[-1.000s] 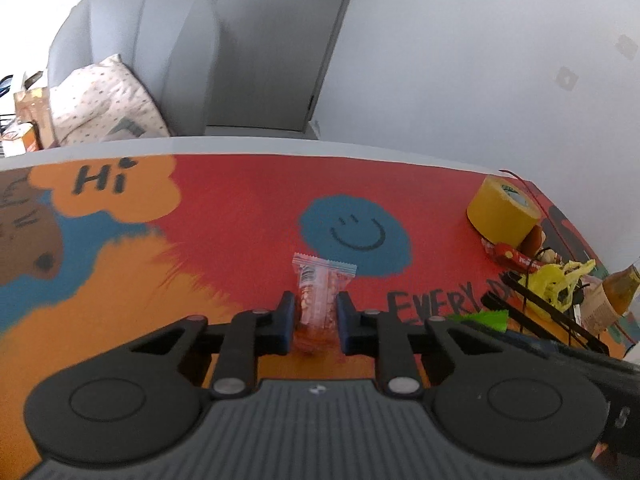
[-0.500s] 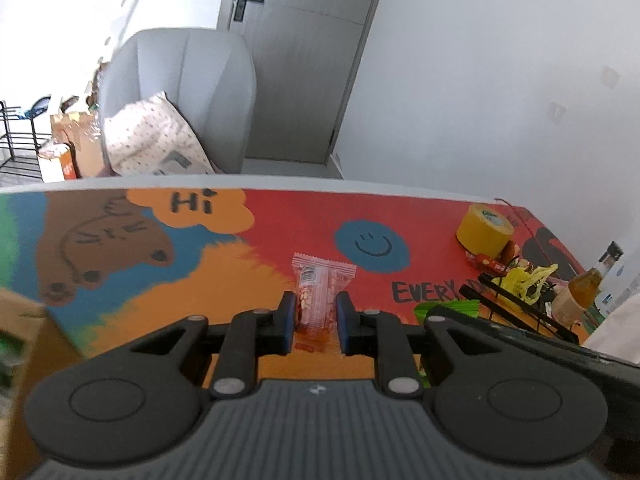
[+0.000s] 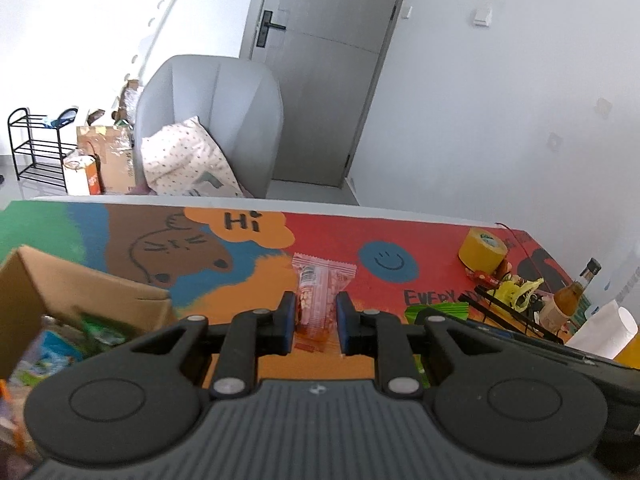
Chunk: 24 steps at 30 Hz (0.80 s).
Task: Organize snacks
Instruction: 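Carry both packs into the cardboard box and open both grippers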
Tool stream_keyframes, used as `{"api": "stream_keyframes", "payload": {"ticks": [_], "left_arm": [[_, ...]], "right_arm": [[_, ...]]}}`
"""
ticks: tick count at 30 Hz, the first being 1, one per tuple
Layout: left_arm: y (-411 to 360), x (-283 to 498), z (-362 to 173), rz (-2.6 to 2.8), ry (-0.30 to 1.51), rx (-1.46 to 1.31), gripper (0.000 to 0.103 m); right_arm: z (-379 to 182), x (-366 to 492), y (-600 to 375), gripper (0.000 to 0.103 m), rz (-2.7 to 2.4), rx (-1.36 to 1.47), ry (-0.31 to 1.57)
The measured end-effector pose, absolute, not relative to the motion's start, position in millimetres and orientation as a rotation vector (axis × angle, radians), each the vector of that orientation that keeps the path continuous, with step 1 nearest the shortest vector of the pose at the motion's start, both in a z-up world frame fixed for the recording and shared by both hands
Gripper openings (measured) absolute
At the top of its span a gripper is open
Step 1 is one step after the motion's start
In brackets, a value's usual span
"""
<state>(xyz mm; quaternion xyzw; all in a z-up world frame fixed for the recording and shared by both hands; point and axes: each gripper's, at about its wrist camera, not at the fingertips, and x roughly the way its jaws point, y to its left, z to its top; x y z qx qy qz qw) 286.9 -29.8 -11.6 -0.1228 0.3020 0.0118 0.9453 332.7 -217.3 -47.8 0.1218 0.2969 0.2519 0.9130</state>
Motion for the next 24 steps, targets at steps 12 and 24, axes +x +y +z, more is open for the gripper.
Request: {"api": "stream_keyframes", "payload": {"ticks": [12,24], "left_arm": [[-5,249,5,0.066,0.572,-0.260,0.020],[37,210,11,0.121,0.555,-0.286,0.020]], "right_arm": [[-31,308,-188,0.028,0.600,0.237,0.580],[-17,277,-150,0.028,0.660,0.203,0.557]]}}
